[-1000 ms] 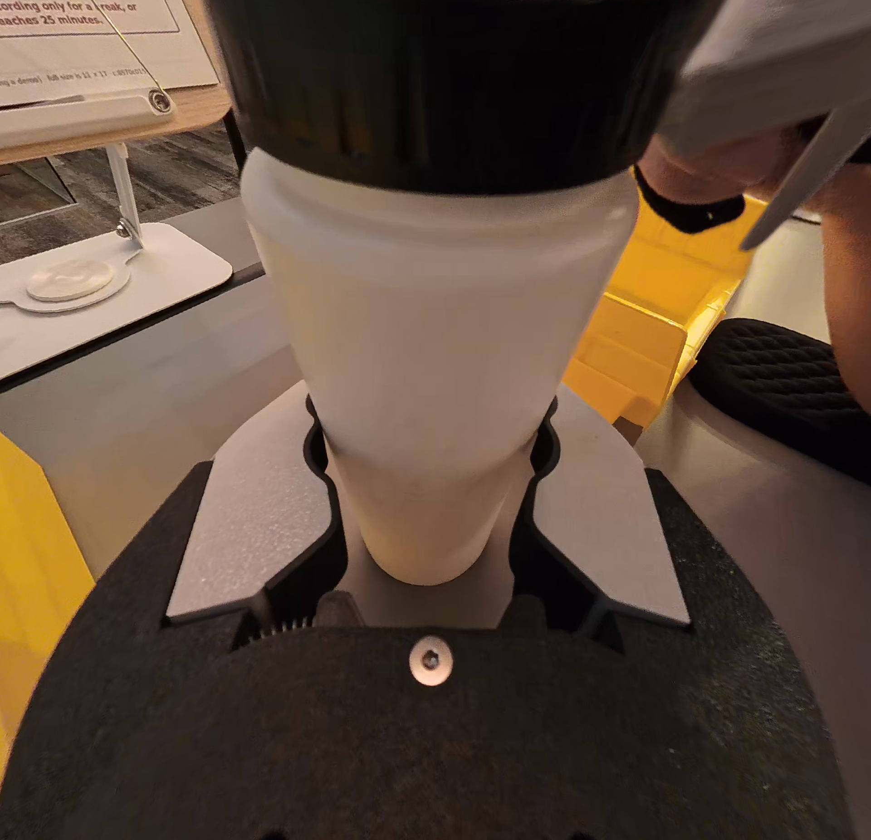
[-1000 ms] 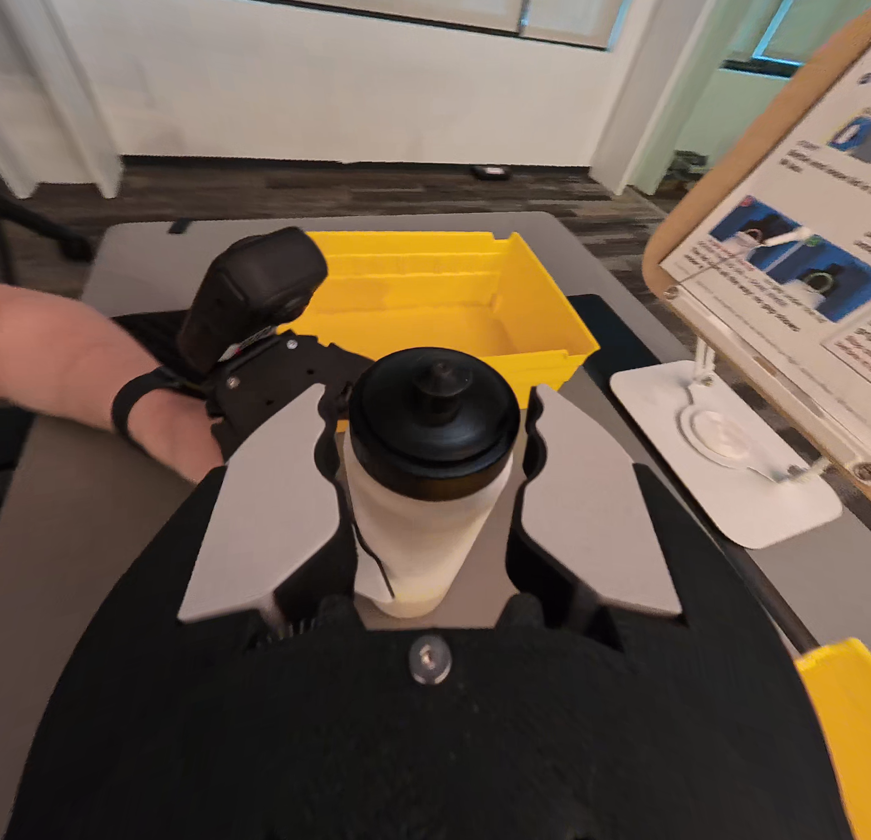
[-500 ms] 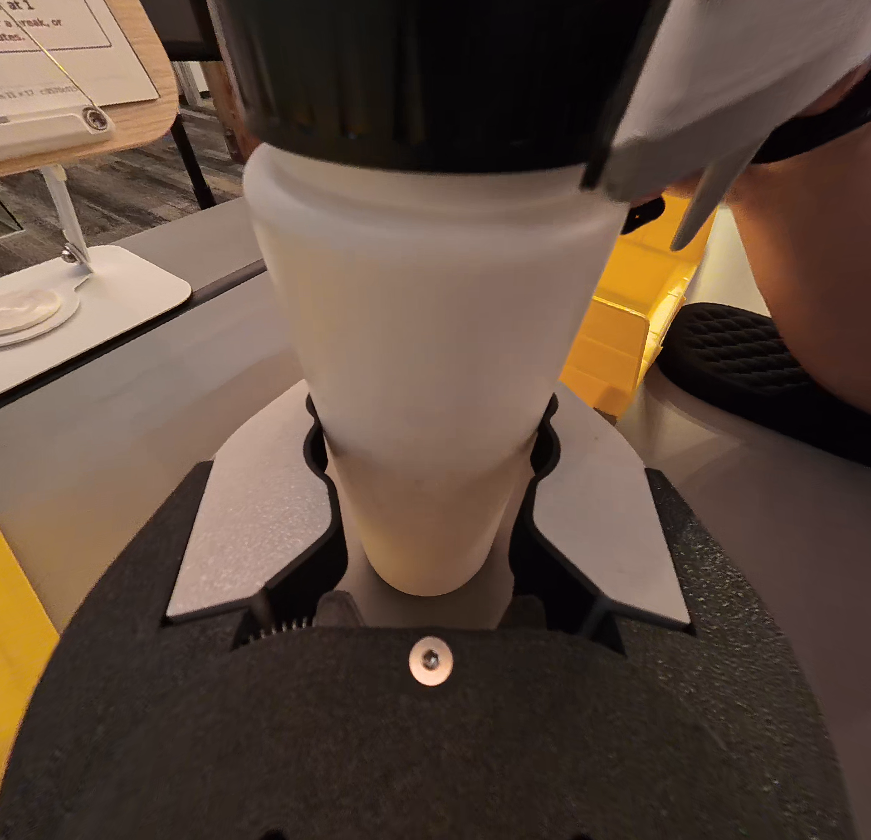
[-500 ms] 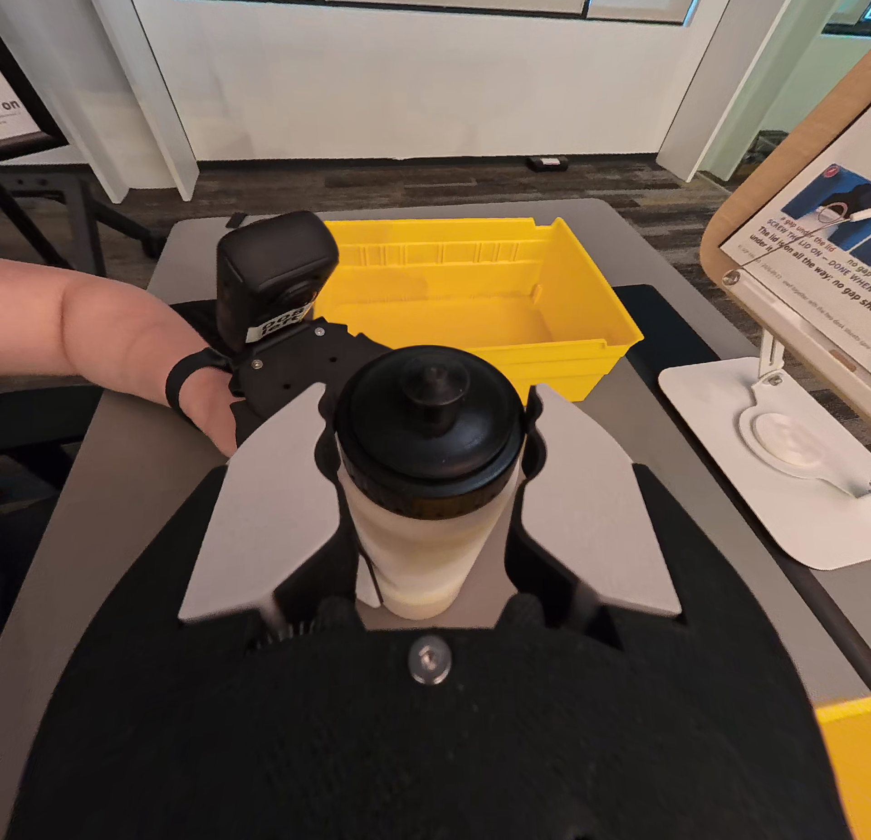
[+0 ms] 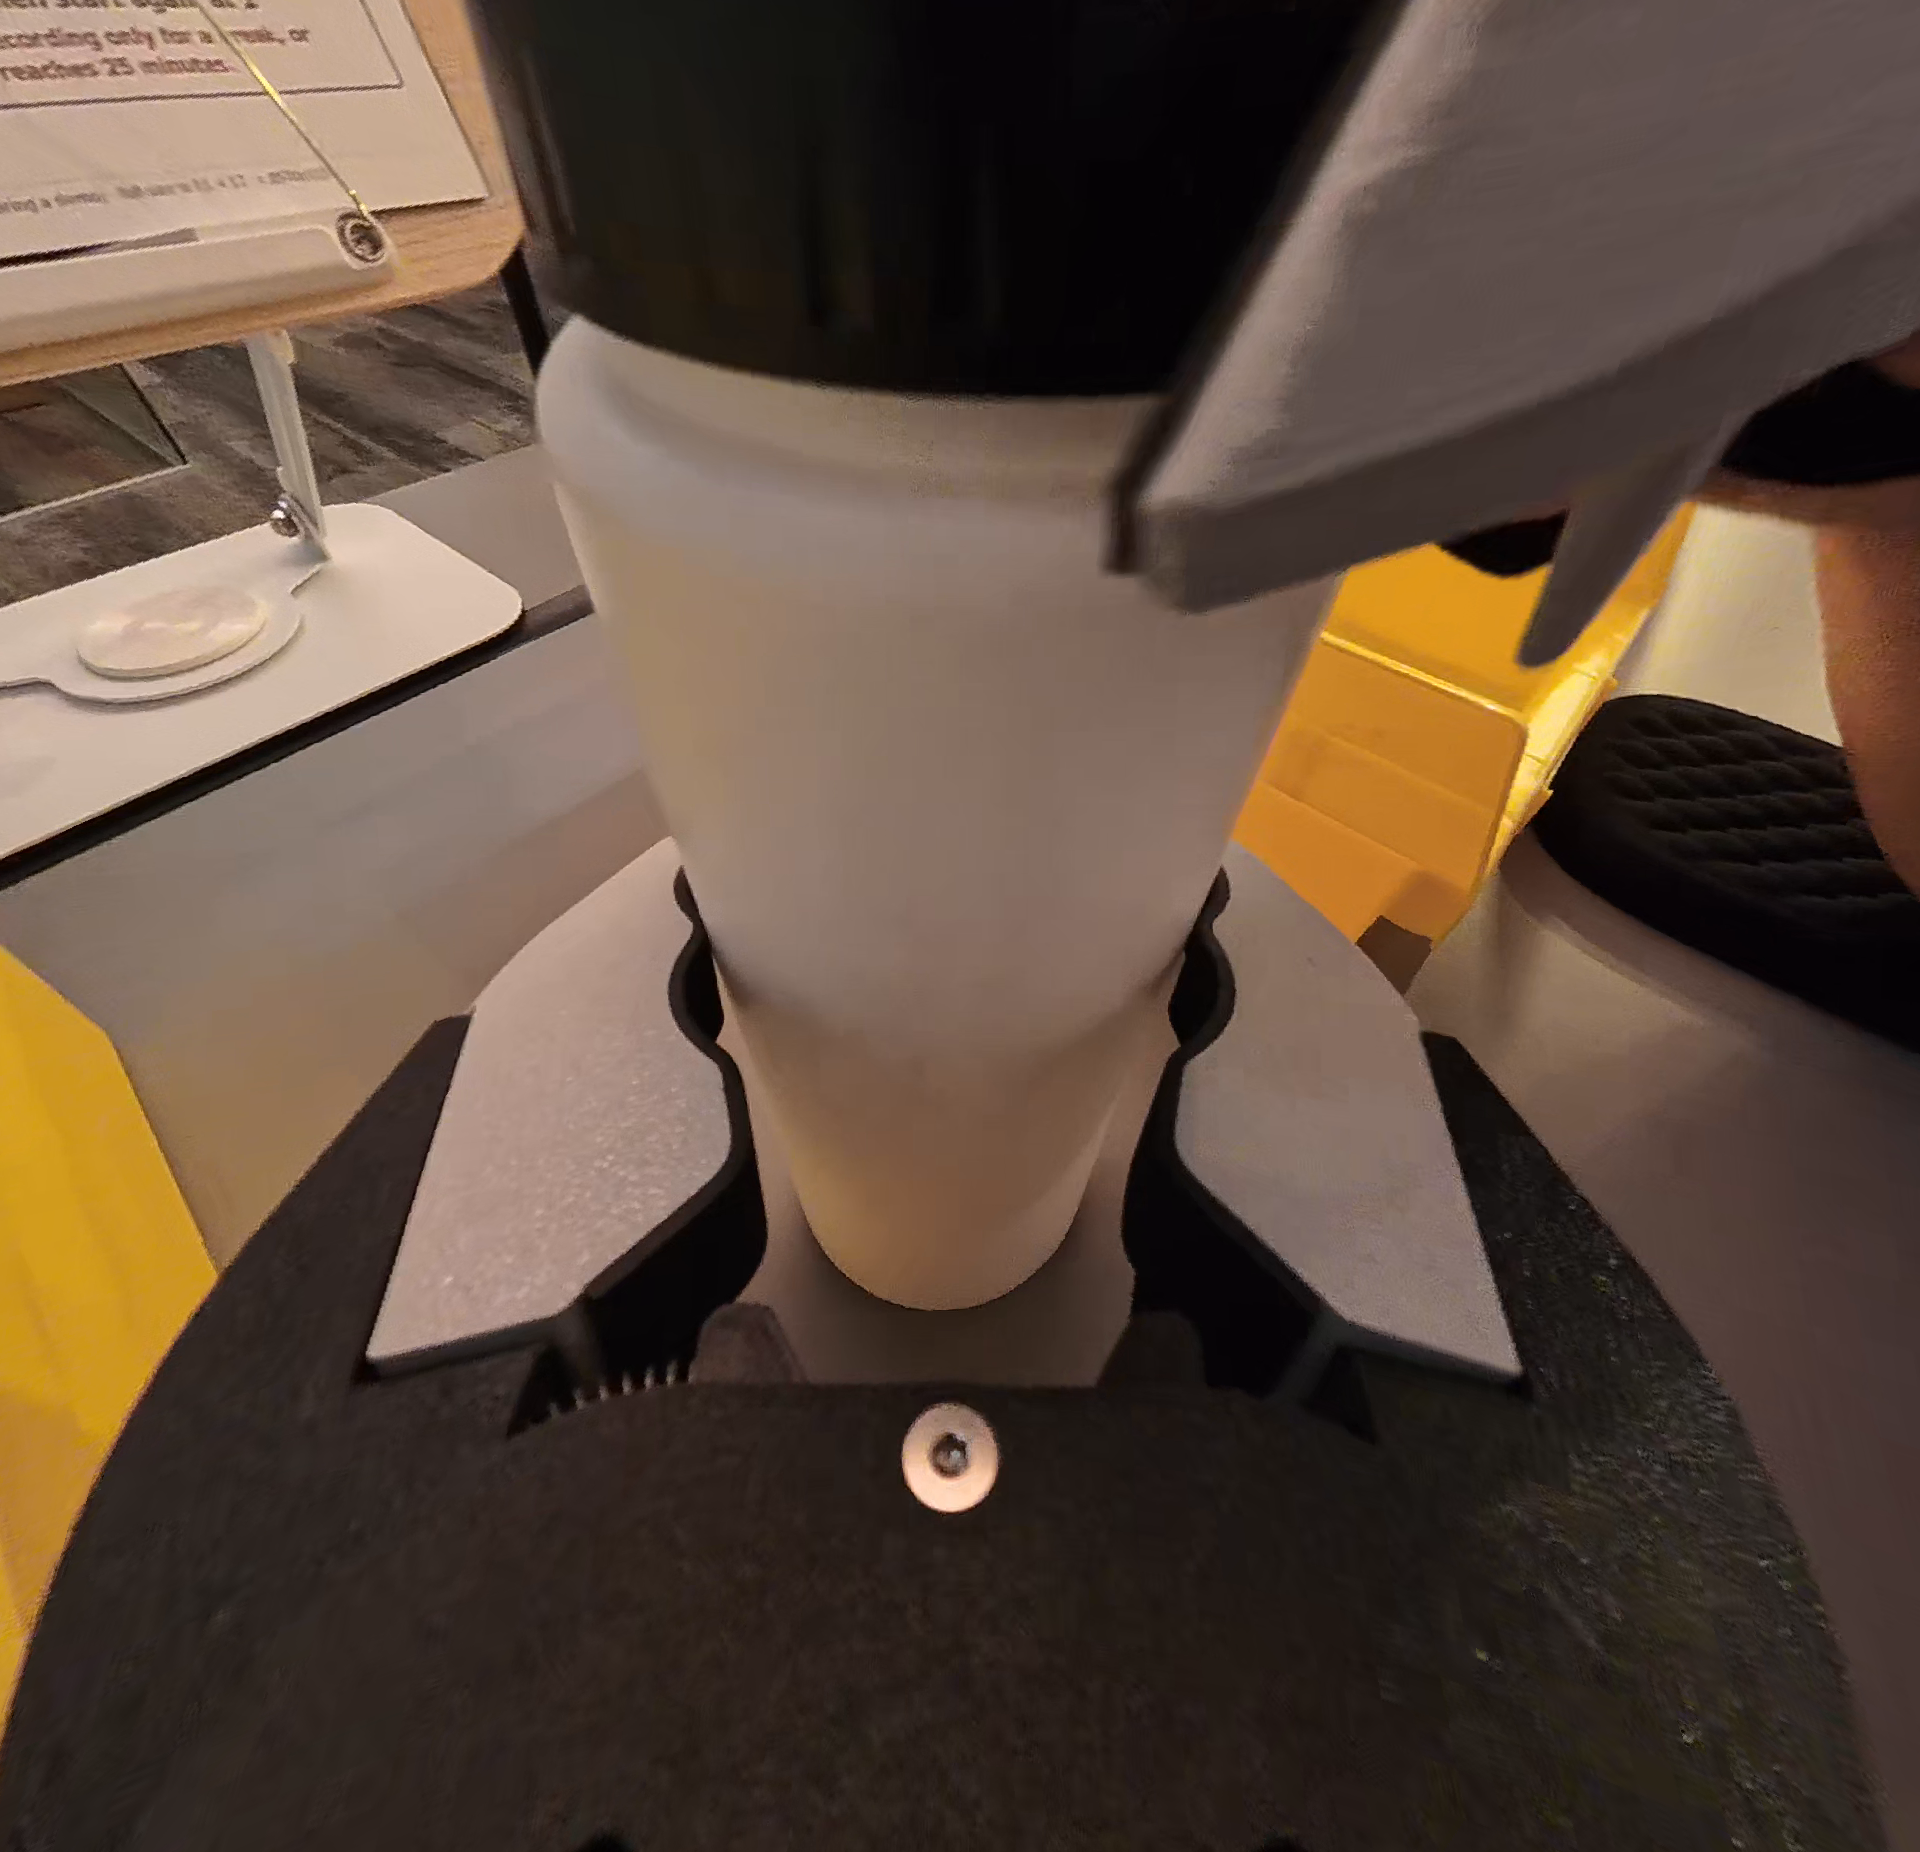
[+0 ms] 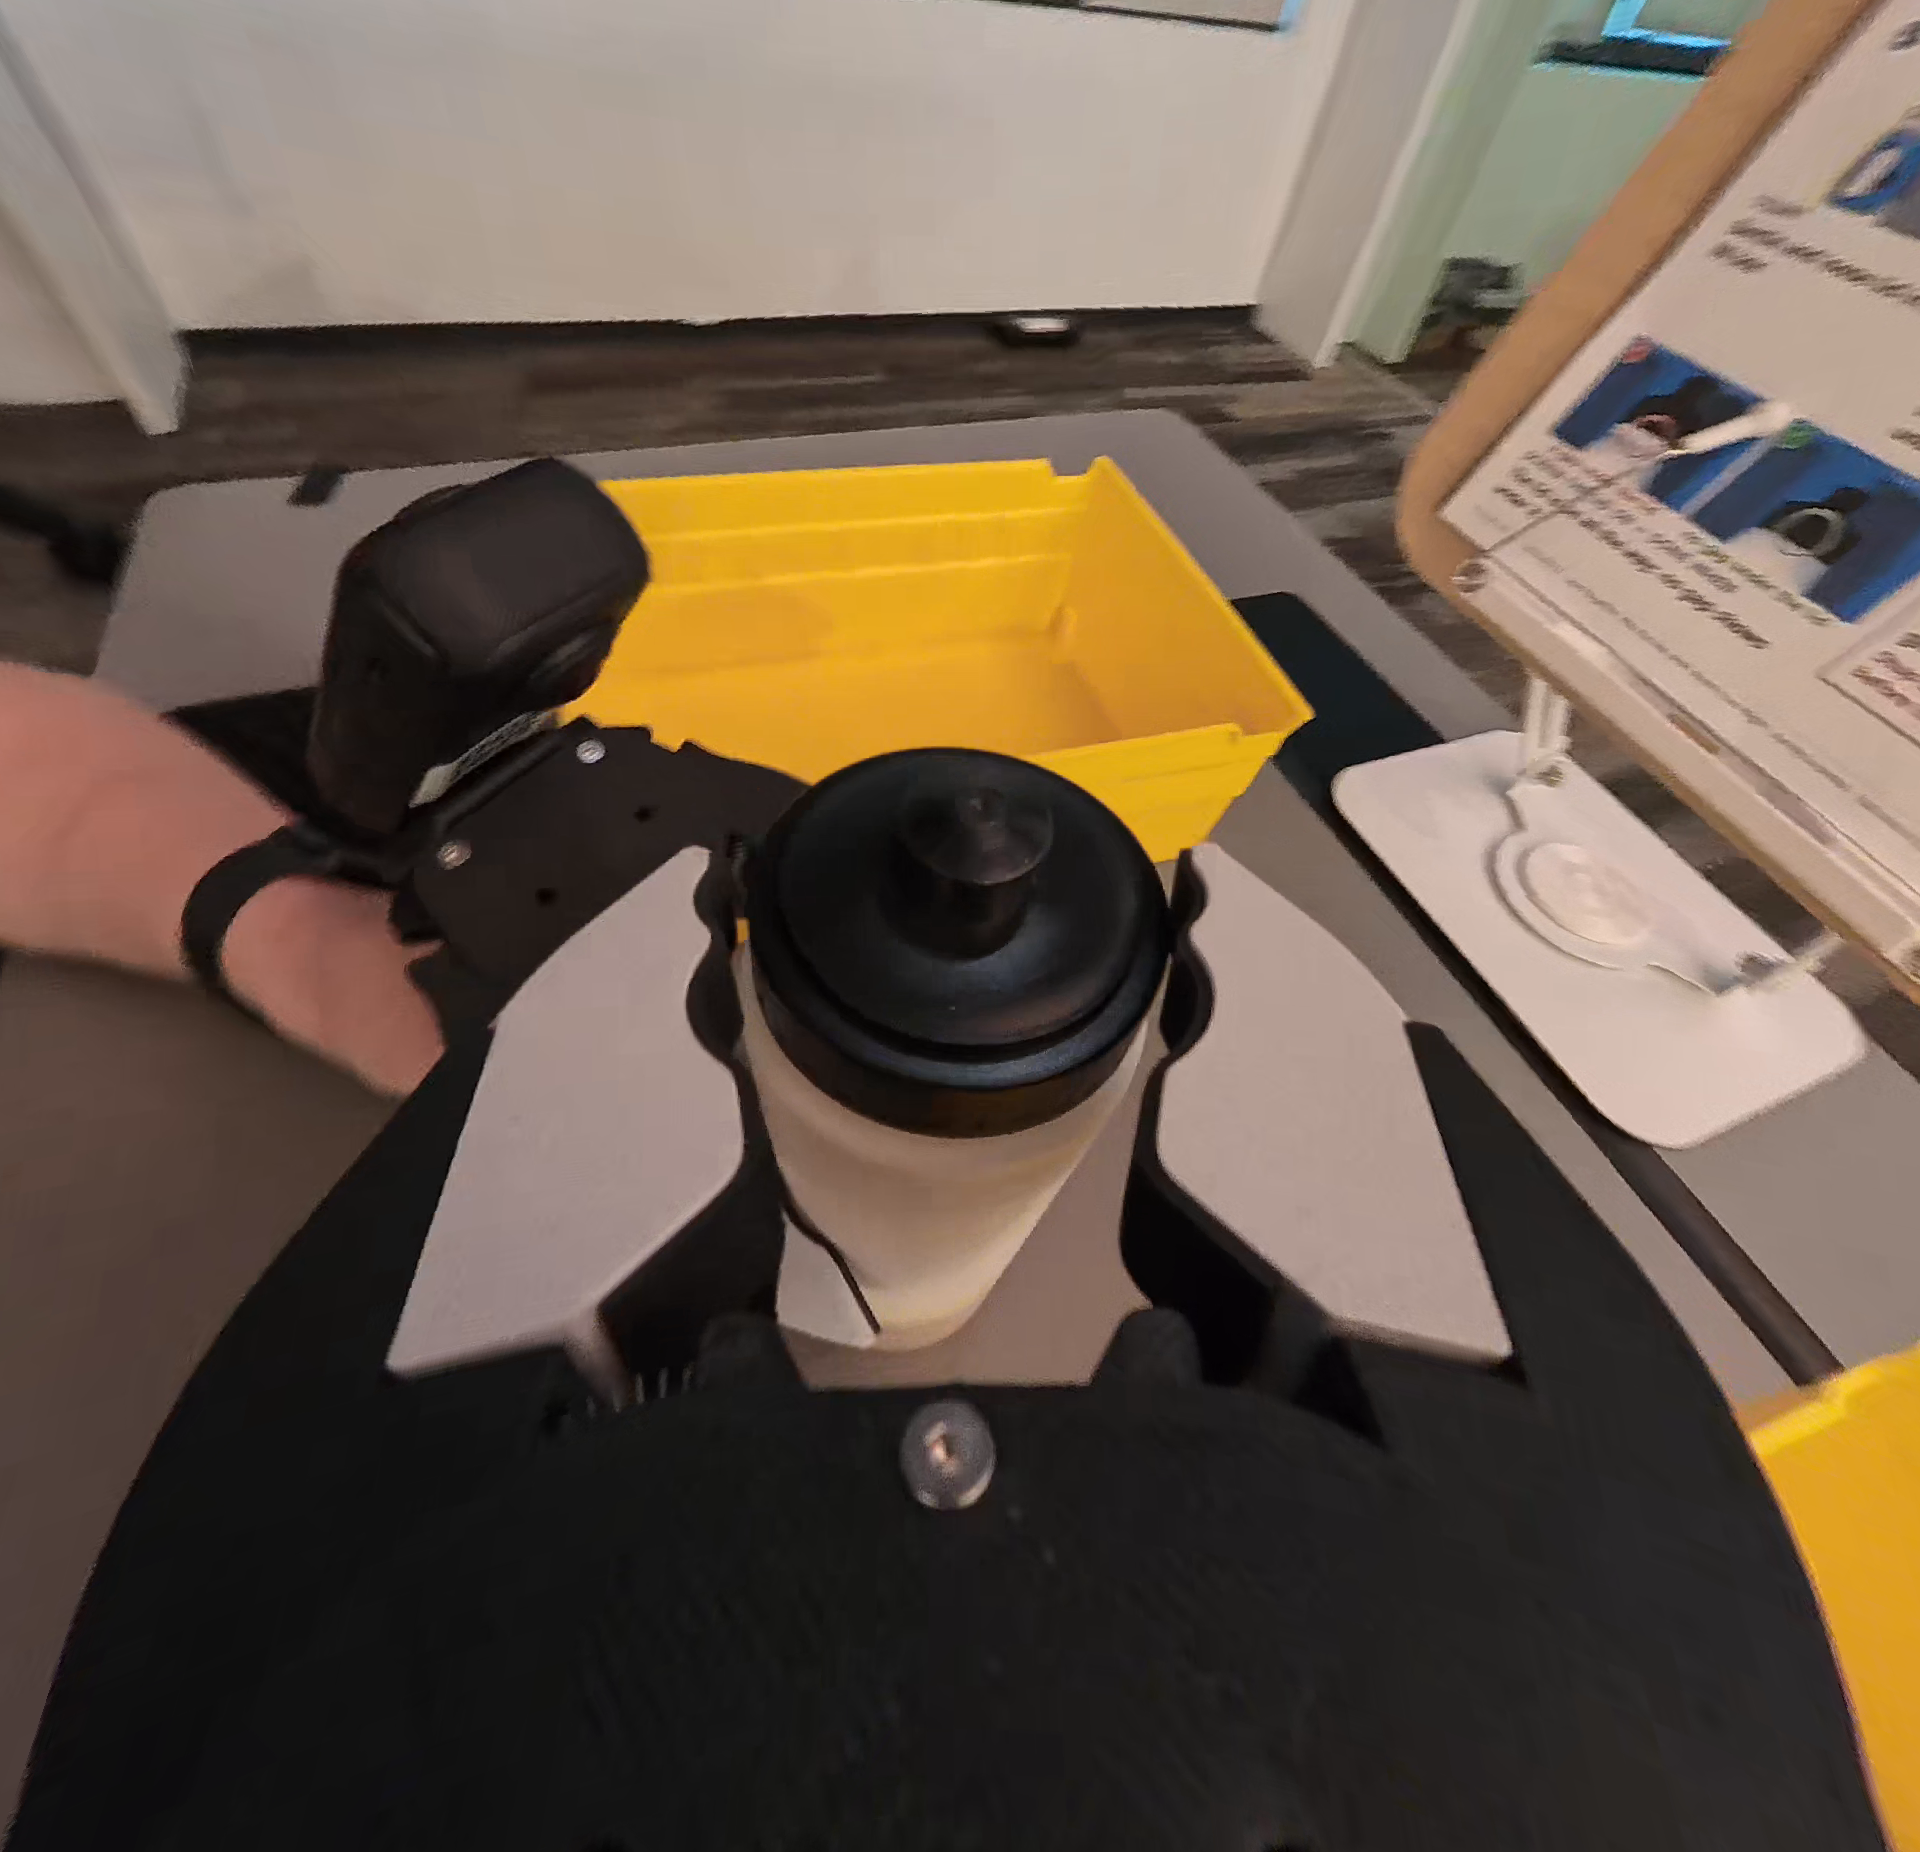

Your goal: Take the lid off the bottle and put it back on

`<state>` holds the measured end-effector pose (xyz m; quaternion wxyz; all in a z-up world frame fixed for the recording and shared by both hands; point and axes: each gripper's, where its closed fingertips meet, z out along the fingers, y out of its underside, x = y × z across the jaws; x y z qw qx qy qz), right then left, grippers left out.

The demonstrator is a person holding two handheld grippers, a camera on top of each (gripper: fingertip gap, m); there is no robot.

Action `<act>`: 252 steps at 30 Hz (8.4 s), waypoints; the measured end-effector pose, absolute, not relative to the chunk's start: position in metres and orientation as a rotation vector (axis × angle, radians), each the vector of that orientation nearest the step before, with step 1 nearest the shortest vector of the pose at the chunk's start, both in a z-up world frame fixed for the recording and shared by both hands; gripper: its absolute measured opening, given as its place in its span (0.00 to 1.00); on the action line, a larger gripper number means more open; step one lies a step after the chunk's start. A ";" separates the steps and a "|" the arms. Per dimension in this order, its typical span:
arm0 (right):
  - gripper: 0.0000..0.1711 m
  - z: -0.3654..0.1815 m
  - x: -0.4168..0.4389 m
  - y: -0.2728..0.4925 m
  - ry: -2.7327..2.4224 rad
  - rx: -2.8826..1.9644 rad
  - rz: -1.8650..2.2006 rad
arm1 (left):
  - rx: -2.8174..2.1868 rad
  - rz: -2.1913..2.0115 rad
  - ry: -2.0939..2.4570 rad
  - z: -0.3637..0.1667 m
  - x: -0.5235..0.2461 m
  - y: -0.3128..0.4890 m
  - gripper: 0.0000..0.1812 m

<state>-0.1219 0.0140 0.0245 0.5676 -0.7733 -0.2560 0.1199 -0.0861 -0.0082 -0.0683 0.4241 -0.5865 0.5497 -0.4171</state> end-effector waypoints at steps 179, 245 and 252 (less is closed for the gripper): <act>0.45 0.026 -0.113 0.029 -0.454 -1.719 0.319 | -1.549 -0.972 1.348 -0.070 -0.080 0.008 0.47; 0.47 0.029 -0.107 0.036 -0.427 -1.636 0.340 | -1.535 -0.982 1.343 -0.070 -0.072 0.012 0.47; 0.45 0.030 -0.110 0.024 -0.562 -1.635 0.530 | -1.469 -1.080 1.425 -0.069 -0.071 0.001 0.47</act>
